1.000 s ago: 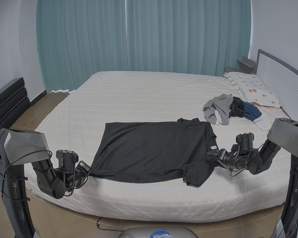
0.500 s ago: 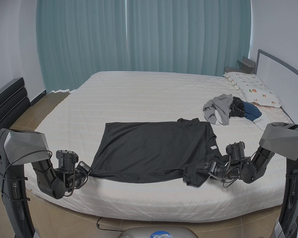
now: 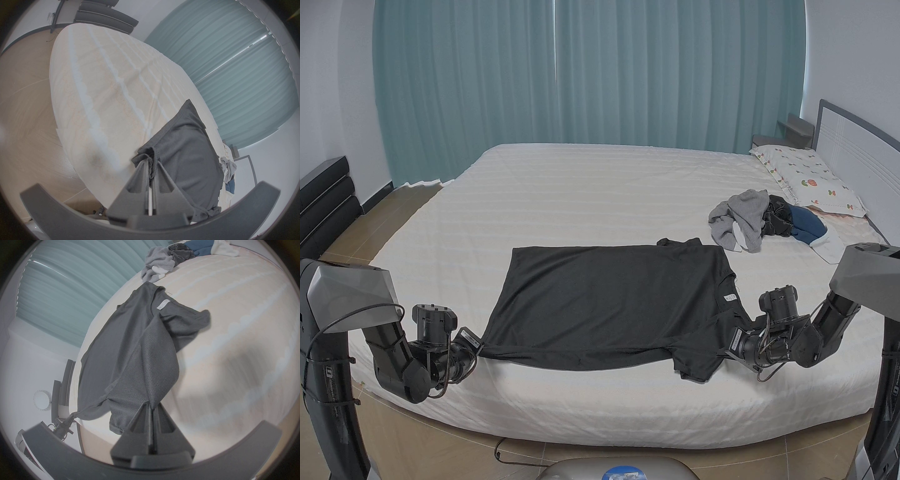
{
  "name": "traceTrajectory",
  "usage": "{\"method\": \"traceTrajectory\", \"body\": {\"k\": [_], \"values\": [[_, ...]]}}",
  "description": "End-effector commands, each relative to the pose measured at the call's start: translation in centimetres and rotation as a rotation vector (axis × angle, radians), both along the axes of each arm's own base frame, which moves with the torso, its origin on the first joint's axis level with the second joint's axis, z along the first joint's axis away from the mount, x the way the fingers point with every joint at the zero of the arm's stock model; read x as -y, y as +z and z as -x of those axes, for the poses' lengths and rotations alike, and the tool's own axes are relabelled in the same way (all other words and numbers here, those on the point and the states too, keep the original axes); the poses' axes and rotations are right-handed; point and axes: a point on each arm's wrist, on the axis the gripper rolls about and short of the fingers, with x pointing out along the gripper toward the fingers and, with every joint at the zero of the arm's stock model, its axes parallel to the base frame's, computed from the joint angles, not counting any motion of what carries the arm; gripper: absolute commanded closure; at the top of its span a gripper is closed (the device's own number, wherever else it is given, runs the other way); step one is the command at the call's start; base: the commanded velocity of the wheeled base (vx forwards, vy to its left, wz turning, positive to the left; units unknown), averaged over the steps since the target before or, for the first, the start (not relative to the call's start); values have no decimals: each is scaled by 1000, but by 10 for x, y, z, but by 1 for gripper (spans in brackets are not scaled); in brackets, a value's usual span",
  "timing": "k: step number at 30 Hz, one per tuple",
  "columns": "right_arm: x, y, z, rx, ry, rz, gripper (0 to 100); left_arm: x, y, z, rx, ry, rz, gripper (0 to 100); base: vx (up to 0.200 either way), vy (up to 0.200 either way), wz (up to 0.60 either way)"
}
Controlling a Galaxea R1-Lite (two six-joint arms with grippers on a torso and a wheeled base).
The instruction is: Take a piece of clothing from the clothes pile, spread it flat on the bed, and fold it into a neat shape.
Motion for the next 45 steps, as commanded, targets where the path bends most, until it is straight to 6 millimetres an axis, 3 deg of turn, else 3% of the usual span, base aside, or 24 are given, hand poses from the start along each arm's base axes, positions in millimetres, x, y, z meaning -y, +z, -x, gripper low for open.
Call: {"method": "traceTrajectory", "body": {"k": [1,14,22,29,30,37,45], "values": [[6,29,29,21,3,-7,100,-1,12,14,5,-28,-31,100,0,0,0],[21,57,111,-48,68,64,100,-5,21,46,-35,-166,-212,100,0,0,0],[24,53,127,-145,109,111,100,-5,20,61,-129,-249,-296,100,0,0,0],[23,48,129,-173,126,123,100,-3,17,63,-146,-268,-305,100,0,0,0],[21,48,129,-175,134,125,0,-3,16,63,-148,-270,-305,100,0,0,0],[22,43,122,-185,126,124,0,0,15,65,-154,-283,-306,100,0,0,0],[32,28,89,-153,96,146,0,0,15,65,-157,-285,-305,100,0,0,0]]}}
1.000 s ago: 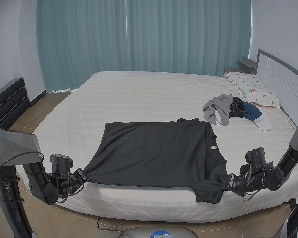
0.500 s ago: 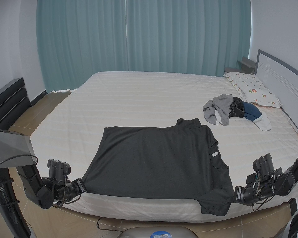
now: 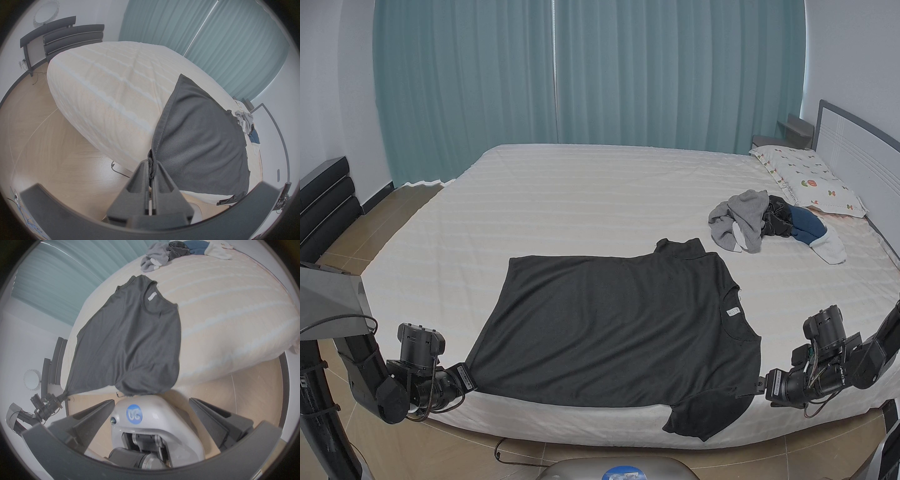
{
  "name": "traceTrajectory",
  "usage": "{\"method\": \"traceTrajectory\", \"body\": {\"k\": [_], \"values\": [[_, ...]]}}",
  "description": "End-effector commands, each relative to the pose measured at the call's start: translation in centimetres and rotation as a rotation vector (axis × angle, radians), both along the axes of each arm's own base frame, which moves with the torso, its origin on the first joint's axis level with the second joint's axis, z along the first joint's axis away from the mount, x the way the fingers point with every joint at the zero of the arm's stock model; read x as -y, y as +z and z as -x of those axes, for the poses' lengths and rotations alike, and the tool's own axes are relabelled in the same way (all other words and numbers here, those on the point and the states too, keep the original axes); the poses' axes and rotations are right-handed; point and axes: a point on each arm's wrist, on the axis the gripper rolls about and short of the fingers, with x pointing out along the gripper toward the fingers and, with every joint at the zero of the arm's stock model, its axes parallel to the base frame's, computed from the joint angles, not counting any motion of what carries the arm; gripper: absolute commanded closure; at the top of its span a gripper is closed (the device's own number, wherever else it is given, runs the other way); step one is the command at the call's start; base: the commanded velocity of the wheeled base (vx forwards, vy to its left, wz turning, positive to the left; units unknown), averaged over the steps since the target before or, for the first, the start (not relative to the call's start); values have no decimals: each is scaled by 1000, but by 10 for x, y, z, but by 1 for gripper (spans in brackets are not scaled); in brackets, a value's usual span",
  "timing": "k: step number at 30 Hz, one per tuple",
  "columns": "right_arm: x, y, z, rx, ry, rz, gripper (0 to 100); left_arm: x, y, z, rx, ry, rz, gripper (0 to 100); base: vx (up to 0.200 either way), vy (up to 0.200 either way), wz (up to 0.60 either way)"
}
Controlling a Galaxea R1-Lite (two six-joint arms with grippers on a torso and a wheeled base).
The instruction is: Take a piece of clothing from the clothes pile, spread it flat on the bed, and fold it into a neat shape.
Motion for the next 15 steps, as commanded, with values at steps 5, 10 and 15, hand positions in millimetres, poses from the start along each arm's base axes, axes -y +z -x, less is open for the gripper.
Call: {"method": "traceTrajectory", "body": {"k": [5,10,15], "values": [[7,-24,-27,37,-24,8,0,0,0,0,-1,0,0,100,0,0,0],[8,-48,-38,53,-10,23,0,0,-2,1,-8,-8,-9,100,0,0,0],[13,-60,-47,94,-16,28,0,0,-5,1,-23,-10,-11,100,0,0,0]]}}
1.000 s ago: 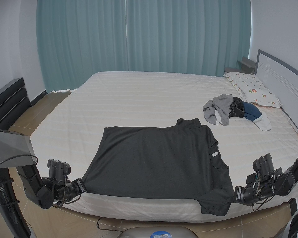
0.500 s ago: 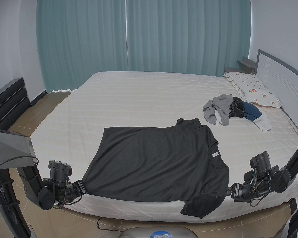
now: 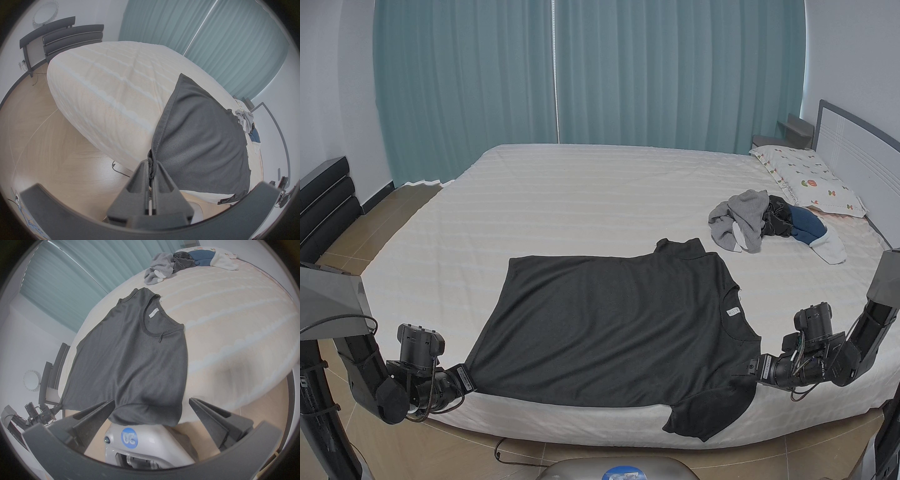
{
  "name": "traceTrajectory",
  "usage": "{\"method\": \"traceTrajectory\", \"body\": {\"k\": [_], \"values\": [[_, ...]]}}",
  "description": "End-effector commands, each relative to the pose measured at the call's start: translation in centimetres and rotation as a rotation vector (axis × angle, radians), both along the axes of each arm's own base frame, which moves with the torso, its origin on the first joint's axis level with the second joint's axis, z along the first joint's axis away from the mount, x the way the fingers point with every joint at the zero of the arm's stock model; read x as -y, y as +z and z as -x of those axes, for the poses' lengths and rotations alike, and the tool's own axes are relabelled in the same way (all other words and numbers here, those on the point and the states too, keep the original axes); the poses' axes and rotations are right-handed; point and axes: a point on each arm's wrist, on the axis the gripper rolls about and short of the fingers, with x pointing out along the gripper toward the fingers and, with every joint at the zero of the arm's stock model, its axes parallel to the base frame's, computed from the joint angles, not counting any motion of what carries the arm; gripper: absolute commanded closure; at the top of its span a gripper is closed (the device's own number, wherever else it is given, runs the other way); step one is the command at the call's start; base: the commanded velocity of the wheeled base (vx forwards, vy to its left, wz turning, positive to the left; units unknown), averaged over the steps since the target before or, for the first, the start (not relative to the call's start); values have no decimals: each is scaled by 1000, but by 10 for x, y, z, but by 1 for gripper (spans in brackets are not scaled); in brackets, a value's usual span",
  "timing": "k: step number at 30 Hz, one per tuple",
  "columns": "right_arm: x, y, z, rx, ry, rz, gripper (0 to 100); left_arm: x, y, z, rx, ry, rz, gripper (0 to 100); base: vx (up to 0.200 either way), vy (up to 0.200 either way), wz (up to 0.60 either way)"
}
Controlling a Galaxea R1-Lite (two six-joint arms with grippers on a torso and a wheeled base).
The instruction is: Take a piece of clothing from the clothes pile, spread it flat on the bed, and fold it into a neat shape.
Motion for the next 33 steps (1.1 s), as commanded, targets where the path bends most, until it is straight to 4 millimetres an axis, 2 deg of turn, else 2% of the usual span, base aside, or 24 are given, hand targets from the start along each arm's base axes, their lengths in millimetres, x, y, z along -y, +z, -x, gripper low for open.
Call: {"method": "traceTrajectory", "body": {"k": [1,8,9,12,25,33], "values": [[6,-25,-7,-41,-15,9,0,0,-4,0,-14,-1,-3,100,0,0,0],[10,-29,-14,-34,-29,0,0,0,-4,0,-16,1,-4,100,0,0,0],[10,-30,-14,-39,-32,3,100,0,-4,0,-16,1,-4,100,0,0,0],[11,-30,-13,-40,-32,4,100,0,-4,0,-16,1,-4,100,0,0,0],[37,-17,-5,-9,-67,46,100,-1,-11,4,-52,-27,-32,100,0,0,0],[38,-19,7,-25,-25,77,100,-1,-21,9,-100,-47,-53,100,0,0,0]]}}
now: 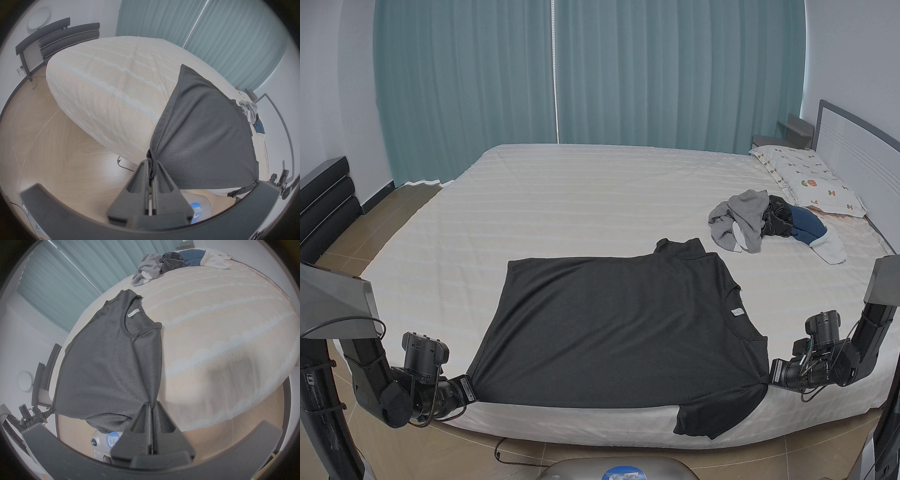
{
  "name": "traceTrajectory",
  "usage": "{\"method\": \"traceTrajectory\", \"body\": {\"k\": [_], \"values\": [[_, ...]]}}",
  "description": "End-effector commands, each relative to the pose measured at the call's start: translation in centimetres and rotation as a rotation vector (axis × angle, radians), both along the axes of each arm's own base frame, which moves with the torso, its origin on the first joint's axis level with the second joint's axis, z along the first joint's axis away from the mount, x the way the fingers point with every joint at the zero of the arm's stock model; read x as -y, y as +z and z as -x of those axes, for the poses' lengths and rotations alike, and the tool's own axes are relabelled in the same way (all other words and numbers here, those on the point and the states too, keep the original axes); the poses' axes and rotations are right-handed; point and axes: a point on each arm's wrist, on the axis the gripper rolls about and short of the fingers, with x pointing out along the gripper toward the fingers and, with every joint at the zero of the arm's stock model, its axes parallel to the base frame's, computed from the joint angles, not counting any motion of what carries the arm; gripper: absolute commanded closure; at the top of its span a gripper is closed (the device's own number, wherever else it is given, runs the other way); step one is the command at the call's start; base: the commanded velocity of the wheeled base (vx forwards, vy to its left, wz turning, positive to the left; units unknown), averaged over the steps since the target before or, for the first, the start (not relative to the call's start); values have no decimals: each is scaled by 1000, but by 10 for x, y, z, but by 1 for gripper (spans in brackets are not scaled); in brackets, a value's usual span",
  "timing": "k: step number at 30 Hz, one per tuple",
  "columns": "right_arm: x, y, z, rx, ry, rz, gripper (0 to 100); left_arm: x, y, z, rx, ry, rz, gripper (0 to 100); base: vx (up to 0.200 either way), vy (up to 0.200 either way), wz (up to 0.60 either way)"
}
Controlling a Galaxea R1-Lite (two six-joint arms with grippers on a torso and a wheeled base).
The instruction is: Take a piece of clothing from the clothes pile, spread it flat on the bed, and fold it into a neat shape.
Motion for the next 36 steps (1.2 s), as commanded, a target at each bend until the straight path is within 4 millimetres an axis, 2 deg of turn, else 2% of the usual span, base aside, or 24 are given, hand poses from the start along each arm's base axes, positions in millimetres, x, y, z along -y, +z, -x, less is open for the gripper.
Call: {"method": "traceTrajectory", "body": {"k": [1,11,12,14,15,18,22,28,32,36], "values": [[0,2,5,4,14,11,100,0,-7,3,-34,-12,-15,100,0,0,0],[-2,0,5,0,26,13,100,3,-11,8,-81,-37,-28,100,0,0,0],[-2,0,5,0,26,13,100,3,-11,8,-81,-37,-28,0,0,0,0],[-2,0,4,2,23,10,100,3,-12,8,-82,-39,-27,0,0,0,0],[-2,0,2,6,19,5,0,4,-12,7,-81,-39,-27,0,0,0,0],[-3,5,5,16,22,7,0,3,-10,6,-69,-35,-20,0,0,0,0],[-3,24,4,82,5,-8,0,2,-8,4,-54,-31,-7,0,0,0,0],[-9,46,-2,142,-71,-134,0,1,13,-1,40,-35,31,0,0,0,0],[-13,52,-4,150,-91,-189,0,-3,20,-4,67,-30,59,0,0,0,0],[-13,54,-6,152,-108,-214,0,-10,23,-12,92,53,107,0,0,100,0]]}}
